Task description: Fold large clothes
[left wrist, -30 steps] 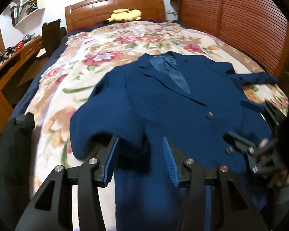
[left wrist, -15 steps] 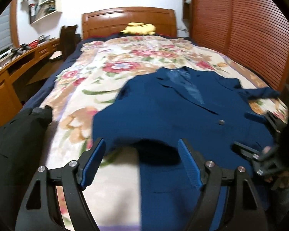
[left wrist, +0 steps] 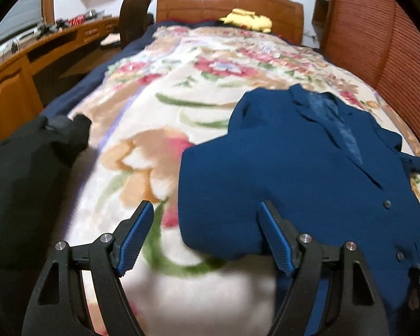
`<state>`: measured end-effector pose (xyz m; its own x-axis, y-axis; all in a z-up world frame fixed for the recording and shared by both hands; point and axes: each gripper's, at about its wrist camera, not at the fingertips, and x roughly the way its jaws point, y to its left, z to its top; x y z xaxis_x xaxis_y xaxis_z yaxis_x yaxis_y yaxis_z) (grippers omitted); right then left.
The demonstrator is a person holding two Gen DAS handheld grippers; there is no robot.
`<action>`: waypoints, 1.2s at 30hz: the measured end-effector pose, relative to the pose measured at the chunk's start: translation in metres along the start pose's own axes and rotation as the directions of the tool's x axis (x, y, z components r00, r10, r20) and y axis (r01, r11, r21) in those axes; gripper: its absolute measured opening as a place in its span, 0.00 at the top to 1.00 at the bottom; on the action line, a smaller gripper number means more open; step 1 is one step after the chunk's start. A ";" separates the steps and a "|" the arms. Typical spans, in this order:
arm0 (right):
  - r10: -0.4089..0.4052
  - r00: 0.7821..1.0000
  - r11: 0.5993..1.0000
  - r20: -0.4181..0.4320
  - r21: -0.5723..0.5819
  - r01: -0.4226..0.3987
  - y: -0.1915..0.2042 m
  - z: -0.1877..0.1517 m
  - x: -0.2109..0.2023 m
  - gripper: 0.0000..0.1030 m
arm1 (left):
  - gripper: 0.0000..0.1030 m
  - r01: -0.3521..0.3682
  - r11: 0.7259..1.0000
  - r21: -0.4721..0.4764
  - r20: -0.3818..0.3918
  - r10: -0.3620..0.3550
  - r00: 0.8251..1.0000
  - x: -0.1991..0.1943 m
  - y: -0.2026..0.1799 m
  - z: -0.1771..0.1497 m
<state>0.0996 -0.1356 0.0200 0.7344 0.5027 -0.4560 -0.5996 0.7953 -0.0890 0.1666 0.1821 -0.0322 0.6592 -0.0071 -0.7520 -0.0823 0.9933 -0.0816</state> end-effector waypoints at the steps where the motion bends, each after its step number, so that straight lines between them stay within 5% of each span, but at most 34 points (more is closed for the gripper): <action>1: 0.000 1.000 1.000 0.000 -0.001 0.000 0.001 0.001 0.000 0.00 | 0.24 0.001 1.000 -0.006 -0.019 -0.001 1.000 0.007 0.000 -0.001; 14: 0.002 1.000 1.000 -0.002 0.000 -0.002 0.002 0.001 0.002 0.00 | 0.26 0.043 0.999 -0.019 -0.178 -0.046 0.983 0.047 -0.005 -0.006; 15: 0.001 1.000 1.000 -0.002 0.001 -0.001 0.002 0.001 0.002 0.00 | 0.30 0.054 0.998 -0.024 -0.179 -0.057 0.982 0.047 -0.004 -0.007; 19: -0.001 1.000 1.000 0.000 0.007 0.001 0.000 0.002 0.001 0.00 | 0.74 0.100 0.995 -0.026 -0.183 -0.103 0.978 0.039 -0.011 -0.006; 21: -0.004 1.000 1.000 0.003 0.010 0.004 -0.002 0.001 0.000 0.00 | 0.82 0.061 0.998 0.018 -0.149 -0.058 0.987 0.026 -0.022 -0.002; 26: -0.013 1.000 0.999 0.020 0.033 0.012 -0.010 0.001 -0.008 0.00 | 0.83 0.048 0.996 0.079 0.011 -0.049 0.999 -0.029 -0.051 0.016; 36: -0.069 0.996 0.990 0.053 0.131 0.061 -0.048 -0.005 -0.034 0.00 | 0.82 0.179 0.962 0.207 0.119 -0.206 0.971 -0.088 -0.137 0.032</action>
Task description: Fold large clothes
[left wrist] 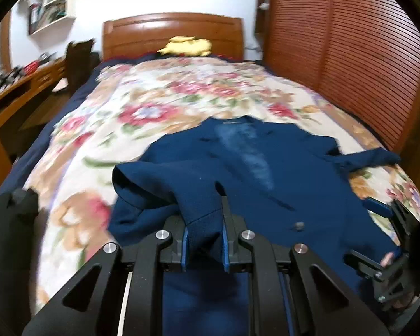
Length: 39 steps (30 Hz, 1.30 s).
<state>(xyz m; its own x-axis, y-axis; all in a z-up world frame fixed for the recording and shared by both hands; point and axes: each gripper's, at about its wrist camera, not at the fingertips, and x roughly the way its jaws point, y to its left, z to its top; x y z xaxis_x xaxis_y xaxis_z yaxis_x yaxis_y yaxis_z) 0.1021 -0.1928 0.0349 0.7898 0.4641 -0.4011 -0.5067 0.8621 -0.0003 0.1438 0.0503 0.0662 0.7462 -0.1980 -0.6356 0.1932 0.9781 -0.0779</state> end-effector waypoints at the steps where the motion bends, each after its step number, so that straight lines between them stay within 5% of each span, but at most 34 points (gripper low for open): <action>1: -0.011 1.000 1.000 0.003 0.008 0.011 -0.005 0.000 -0.003 0.00 | 0.82 0.016 1.000 0.012 0.006 -0.016 1.000 0.000 -0.009 0.002; 8: -0.064 0.998 0.996 0.007 0.066 0.064 -0.026 -0.007 -0.015 0.00 | 0.79 0.082 0.992 0.092 -0.013 -0.081 0.997 0.006 -0.061 0.003; 11: -0.072 0.997 0.995 0.000 0.075 0.071 -0.023 -0.008 -0.017 0.00 | 0.56 0.104 0.991 0.082 -0.014 -0.103 0.995 0.008 -0.064 -0.006; 14: -0.070 0.998 0.995 -0.003 0.070 0.070 -0.016 -0.004 -0.015 0.00 | 0.49 0.099 0.990 0.105 0.022 -0.102 0.995 -0.001 -0.068 -0.019; 18: -0.059 0.998 0.997 -0.004 0.054 0.059 -0.006 -0.002 -0.013 0.00 | 0.23 0.089 0.992 0.087 0.068 -0.095 0.993 -0.014 -0.061 -0.037; 28: -0.056 0.997 0.998 -0.046 0.017 0.057 -0.009 0.006 0.014 0.01 | 0.23 0.008 1.000 -0.016 0.146 -0.006 0.989 -0.033 -0.018 -0.083; 39: -0.089 0.978 0.993 -0.187 0.056 0.101 -0.034 0.008 0.063 0.04 | 0.23 -0.024 1.000 -0.015 0.163 0.026 0.986 -0.035 0.005 -0.104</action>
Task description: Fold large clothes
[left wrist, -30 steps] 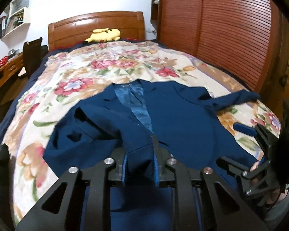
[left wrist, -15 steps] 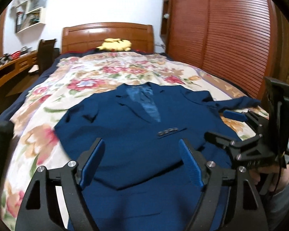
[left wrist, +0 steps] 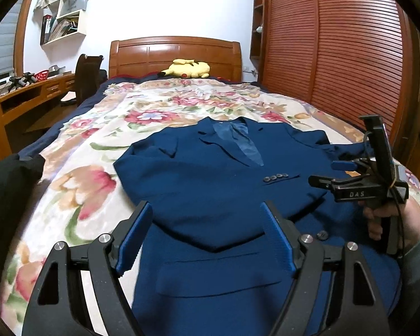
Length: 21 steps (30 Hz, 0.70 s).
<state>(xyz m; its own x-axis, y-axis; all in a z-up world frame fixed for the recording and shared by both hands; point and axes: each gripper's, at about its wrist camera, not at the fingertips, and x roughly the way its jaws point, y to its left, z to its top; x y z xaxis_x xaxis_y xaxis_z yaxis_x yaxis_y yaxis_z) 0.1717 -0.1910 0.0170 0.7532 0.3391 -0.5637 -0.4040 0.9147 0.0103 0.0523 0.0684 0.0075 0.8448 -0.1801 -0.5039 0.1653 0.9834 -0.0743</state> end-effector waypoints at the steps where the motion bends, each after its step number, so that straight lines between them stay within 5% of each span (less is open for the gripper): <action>1: 0.006 1.000 1.000 -0.011 0.007 -0.006 0.001 0.001 0.003 0.04 | 0.23 -0.003 1.000 0.001 0.004 0.003 1.000 -0.001 0.001 -0.001; 7: 0.056 0.994 0.998 -0.094 0.018 -0.055 0.001 0.002 0.027 0.05 | 0.23 0.007 1.000 -0.021 -0.010 -0.007 1.000 0.003 0.009 -0.007; 12: 0.090 0.988 0.996 -0.125 0.021 -0.088 0.000 0.005 0.033 0.20 | 0.23 -0.010 1.000 -0.018 -0.020 0.010 1.000 0.008 0.009 -0.009; 18: 0.129 0.983 0.991 -0.129 -0.007 -0.131 0.002 0.003 0.029 0.60 | 0.23 -0.028 1.000 -0.010 -0.026 0.027 0.999 0.011 0.006 -0.010; 20: 0.125 0.986 0.992 -0.113 -0.021 -0.128 0.003 0.003 0.026 0.83 | 0.23 -0.031 0.999 -0.016 -0.029 0.030 0.999 0.012 0.007 -0.011; 21: 0.122 0.987 0.992 -0.102 -0.022 -0.125 0.001 0.002 0.024 0.85 | 0.23 -0.030 0.999 -0.018 -0.030 0.030 0.999 0.013 0.007 -0.011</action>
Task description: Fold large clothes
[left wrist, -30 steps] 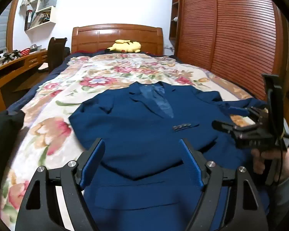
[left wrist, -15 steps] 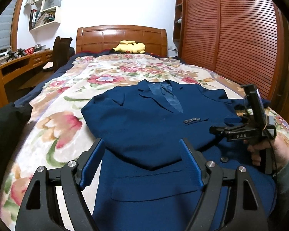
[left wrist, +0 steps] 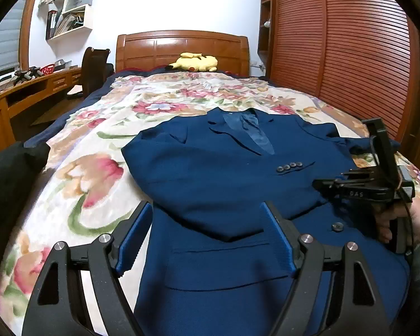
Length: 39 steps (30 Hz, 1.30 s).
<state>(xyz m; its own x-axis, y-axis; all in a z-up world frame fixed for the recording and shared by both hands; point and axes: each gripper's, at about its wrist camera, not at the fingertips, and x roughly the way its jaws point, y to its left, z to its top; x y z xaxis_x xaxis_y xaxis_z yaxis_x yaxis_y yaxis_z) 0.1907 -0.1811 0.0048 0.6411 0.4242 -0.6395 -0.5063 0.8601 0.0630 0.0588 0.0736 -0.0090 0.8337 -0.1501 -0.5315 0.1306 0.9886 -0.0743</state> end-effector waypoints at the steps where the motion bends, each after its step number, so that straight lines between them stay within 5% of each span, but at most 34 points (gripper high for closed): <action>1: 0.001 1.000 1.000 0.013 0.001 -0.001 -0.002 0.000 -0.002 0.89 | 0.23 0.001 1.000 -0.002 -0.002 -0.001 1.000 0.001 0.001 0.000; 10: -0.036 0.976 0.999 0.216 0.037 0.029 -0.004 -0.008 -0.054 0.96 | 0.23 -0.001 1.000 -0.004 -0.018 0.000 1.000 0.005 0.002 -0.002; 17: -0.150 0.917 0.989 0.371 0.072 0.132 -0.012 -0.025 -0.109 0.96 | 0.23 -0.003 1.000 0.002 -0.015 0.003 1.000 0.004 0.002 -0.003; 30: -0.396 0.849 0.917 0.350 0.204 0.344 -0.026 -0.064 -0.137 0.96 | 0.23 0.012 1.000 0.024 -0.015 -0.011 1.000 0.004 -0.008 -0.002; 35: -0.401 0.858 0.913 0.321 0.218 0.346 -0.016 -0.062 -0.139 0.96 | 0.23 0.017 1.000 0.018 -0.011 -0.017 1.000 0.003 -0.009 -0.002; 39: -0.344 0.893 0.933 0.289 0.212 0.291 -0.013 -0.061 -0.148 0.96 | 0.23 0.023 1.000 0.018 -0.001 -0.023 1.000 0.001 -0.011 -0.002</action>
<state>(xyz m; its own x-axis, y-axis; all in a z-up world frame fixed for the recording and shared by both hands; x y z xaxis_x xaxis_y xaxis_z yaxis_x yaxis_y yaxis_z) 0.0676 -0.2725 0.0518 0.9138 0.1646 -0.3713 -0.1633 0.9859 0.0352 0.0569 0.0629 -0.0098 0.8296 -0.1730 -0.5308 0.1594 0.9846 -0.0717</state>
